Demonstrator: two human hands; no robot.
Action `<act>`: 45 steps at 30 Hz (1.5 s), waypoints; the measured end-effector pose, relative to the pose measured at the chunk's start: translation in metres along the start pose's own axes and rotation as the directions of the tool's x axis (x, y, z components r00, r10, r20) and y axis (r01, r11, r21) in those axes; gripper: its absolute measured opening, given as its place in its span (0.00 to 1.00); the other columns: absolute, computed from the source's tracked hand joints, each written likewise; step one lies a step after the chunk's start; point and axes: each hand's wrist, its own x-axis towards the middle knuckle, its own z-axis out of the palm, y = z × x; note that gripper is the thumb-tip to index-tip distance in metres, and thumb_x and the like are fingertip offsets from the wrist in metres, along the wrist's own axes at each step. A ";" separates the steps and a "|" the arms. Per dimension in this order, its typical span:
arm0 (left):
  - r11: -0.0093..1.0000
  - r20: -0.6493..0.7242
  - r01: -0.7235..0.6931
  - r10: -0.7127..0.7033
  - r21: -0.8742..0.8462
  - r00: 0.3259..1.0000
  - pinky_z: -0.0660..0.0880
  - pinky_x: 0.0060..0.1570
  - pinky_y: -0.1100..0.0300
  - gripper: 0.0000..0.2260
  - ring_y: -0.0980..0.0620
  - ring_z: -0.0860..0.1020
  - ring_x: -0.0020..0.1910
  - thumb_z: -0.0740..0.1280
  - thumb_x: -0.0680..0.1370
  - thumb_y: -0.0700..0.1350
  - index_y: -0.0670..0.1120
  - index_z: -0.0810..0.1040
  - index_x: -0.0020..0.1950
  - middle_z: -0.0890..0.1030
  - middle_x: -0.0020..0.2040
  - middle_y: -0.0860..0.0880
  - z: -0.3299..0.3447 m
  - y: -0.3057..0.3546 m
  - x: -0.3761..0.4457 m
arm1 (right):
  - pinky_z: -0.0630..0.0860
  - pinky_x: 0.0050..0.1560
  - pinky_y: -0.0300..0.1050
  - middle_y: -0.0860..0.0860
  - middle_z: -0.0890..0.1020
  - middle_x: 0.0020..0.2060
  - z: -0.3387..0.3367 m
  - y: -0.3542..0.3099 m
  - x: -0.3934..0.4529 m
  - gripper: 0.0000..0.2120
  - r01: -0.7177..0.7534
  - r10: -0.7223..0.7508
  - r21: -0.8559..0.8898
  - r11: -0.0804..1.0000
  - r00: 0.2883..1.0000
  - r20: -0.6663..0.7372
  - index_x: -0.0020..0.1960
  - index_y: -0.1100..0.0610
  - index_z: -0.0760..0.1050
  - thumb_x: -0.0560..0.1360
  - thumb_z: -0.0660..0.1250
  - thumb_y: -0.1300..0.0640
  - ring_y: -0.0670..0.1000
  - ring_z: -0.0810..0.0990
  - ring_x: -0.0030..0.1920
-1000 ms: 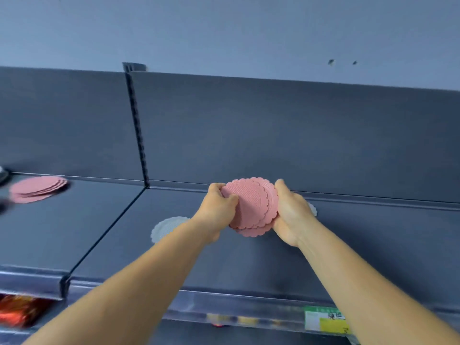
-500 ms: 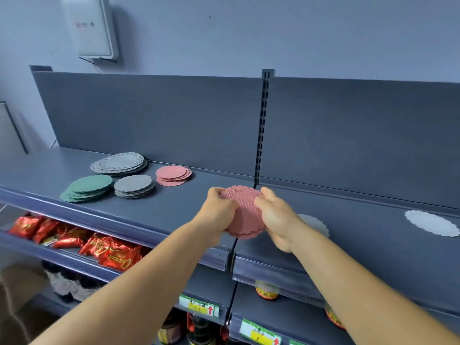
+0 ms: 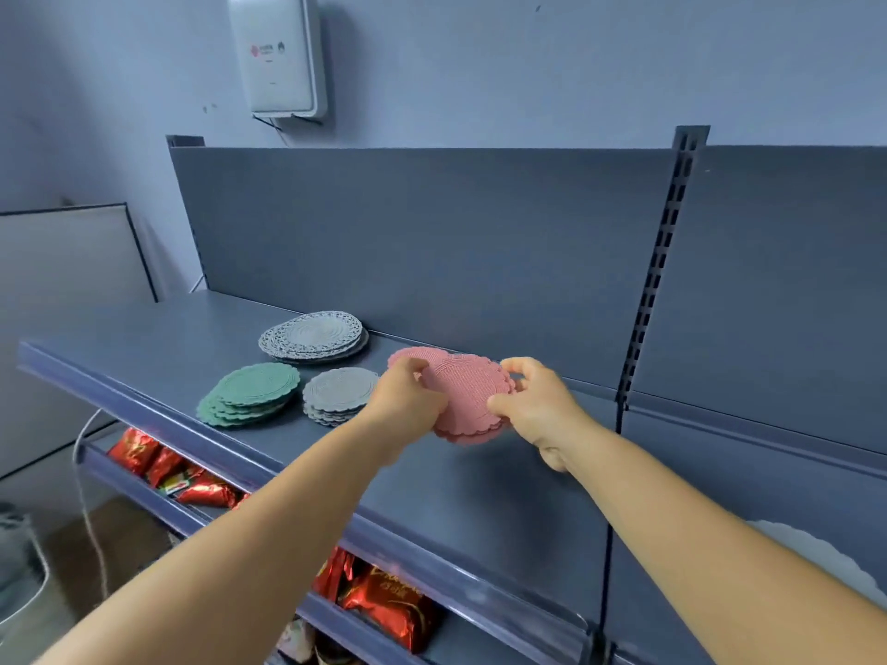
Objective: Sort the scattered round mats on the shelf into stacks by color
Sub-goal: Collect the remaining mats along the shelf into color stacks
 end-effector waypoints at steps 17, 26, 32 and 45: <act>0.844 -0.068 -0.107 0.167 0.525 0.984 0.67 0.42 0.57 0.04 0.42 0.74 0.45 0.57 0.76 0.37 0.43 0.70 0.45 0.77 0.54 0.40 -0.026 -0.014 0.132 | 0.73 0.56 0.42 0.51 0.80 0.54 0.058 -0.009 0.099 0.24 0.002 0.026 -0.177 0.984 0.987 0.156 0.70 0.52 0.66 0.75 0.58 0.67 0.53 0.78 0.58; 0.495 0.337 -0.457 0.315 0.739 0.887 0.68 0.53 0.56 0.09 0.43 0.69 0.61 0.62 0.76 0.40 0.41 0.76 0.54 0.71 0.53 0.43 -0.024 -0.011 0.130 | 0.64 0.67 0.43 0.48 0.67 0.72 0.056 -0.010 0.084 0.23 0.013 0.021 -0.495 0.869 0.998 0.063 0.74 0.52 0.62 0.80 0.56 0.59 0.52 0.65 0.72; 0.360 0.593 -0.708 0.387 0.608 0.706 0.69 0.53 0.56 0.10 0.44 0.72 0.61 0.60 0.79 0.42 0.42 0.73 0.59 0.74 0.59 0.44 0.010 -0.001 0.101 | 0.59 0.73 0.46 0.45 0.61 0.75 0.029 0.009 0.048 0.22 -0.069 0.032 -0.678 0.732 0.997 -0.067 0.74 0.53 0.60 0.81 0.56 0.54 0.49 0.57 0.75; 0.397 0.807 -0.873 0.394 0.282 0.440 0.70 0.64 0.51 0.21 0.46 0.66 0.70 0.59 0.80 0.50 0.47 0.64 0.73 0.69 0.69 0.46 0.125 0.035 -0.006 | 0.62 0.71 0.45 0.44 0.66 0.71 -0.089 0.061 -0.072 0.20 -0.348 0.109 -0.675 0.650 0.923 -0.370 0.71 0.50 0.65 0.80 0.57 0.57 0.49 0.60 0.73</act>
